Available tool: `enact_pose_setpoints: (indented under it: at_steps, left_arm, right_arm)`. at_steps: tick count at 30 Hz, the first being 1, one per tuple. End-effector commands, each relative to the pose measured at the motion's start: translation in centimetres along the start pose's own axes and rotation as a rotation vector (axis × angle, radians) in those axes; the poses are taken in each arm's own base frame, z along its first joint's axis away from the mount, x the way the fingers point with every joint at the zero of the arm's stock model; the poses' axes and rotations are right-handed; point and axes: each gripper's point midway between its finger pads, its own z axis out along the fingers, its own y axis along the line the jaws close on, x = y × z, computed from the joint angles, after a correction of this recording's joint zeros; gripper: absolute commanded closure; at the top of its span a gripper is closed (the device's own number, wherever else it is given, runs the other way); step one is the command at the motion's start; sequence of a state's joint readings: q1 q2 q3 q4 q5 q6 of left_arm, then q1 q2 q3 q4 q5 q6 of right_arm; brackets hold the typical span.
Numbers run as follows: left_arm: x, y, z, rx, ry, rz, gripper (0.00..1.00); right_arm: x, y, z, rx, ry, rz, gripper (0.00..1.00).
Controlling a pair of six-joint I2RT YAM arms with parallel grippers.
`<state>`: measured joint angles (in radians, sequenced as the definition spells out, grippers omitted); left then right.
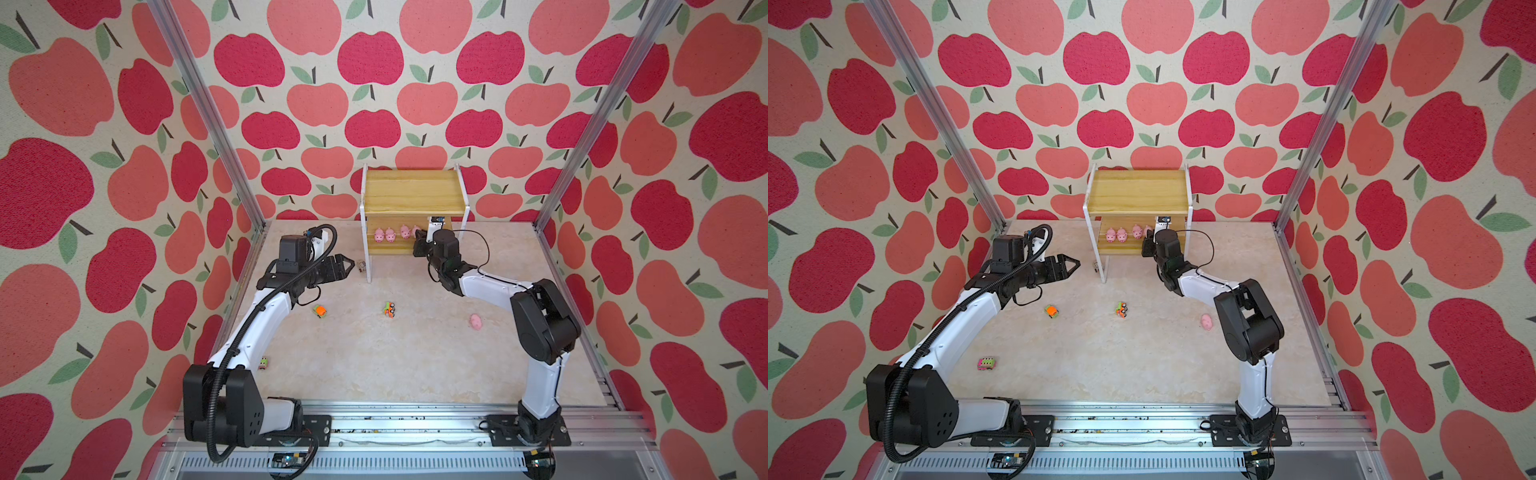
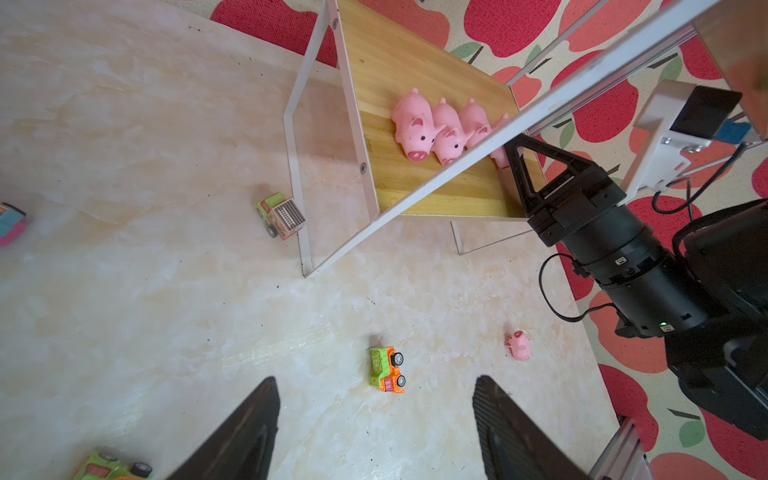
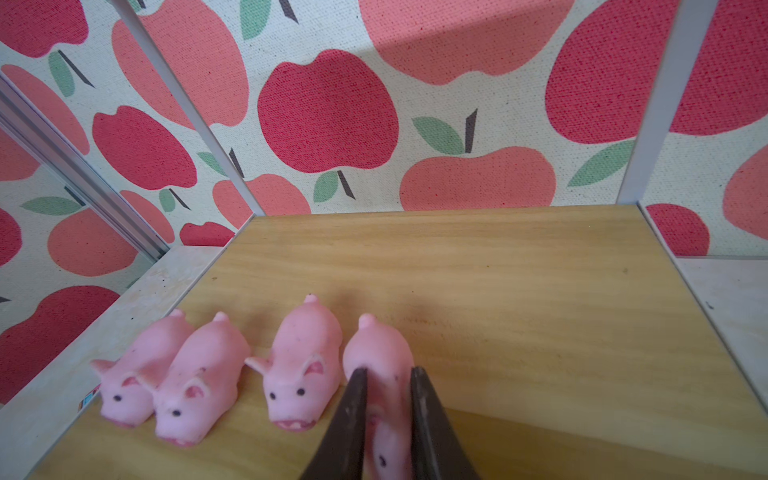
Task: Place and organize the plastic toys onto the shelf
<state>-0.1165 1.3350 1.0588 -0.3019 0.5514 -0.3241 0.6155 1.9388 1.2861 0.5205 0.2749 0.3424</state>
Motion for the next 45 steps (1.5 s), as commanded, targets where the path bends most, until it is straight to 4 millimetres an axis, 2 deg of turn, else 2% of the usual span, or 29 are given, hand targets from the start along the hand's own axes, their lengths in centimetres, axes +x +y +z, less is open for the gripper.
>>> enact_pose_setpoints:
  at_steps: [1, 12, 19, 31, 36, 40, 45]
  left_arm:
    - [0.1, -0.6, -0.2, 0.022, -0.003, 0.013, 0.24]
    - [0.1, -0.6, -0.3, 0.020, -0.007, 0.017, 0.24]
    - [0.1, -0.6, -0.4, 0.019, -0.009, 0.019, 0.24]
    - [0.0, -0.7, -0.5, 0.021, -0.015, 0.021, 0.24]
    - [-0.1, -0.8, -0.6, 0.021, -0.018, 0.022, 0.24]
    - [-0.1, -0.8, -0.6, 0.020, -0.018, 0.023, 0.24]
    - [-0.1, -0.8, -0.6, 0.021, -0.016, 0.022, 0.24]
  right_arm:
    - [-1.9, 0.1, -0.9, 0.033, -0.028, 0.017, 0.78]
    - [-3.2, 0.8, -1.4, 0.021, -0.060, 0.024, 0.58]
    - [-4.8, 1.4, -2.1, 0.001, -0.091, 0.031, 0.53]
    - [-6.0, 1.7, -4.0, -0.005, -0.147, 0.033, 0.49]
    - [-6.1, 1.4, -4.4, 0.012, -0.182, 0.042, 0.51]
    - [-6.2, 1.0, -4.5, 0.036, -0.207, 0.055, 0.65]
    - [-6.3, 0.9, -4.4, 0.043, -0.221, 0.066, 0.71]
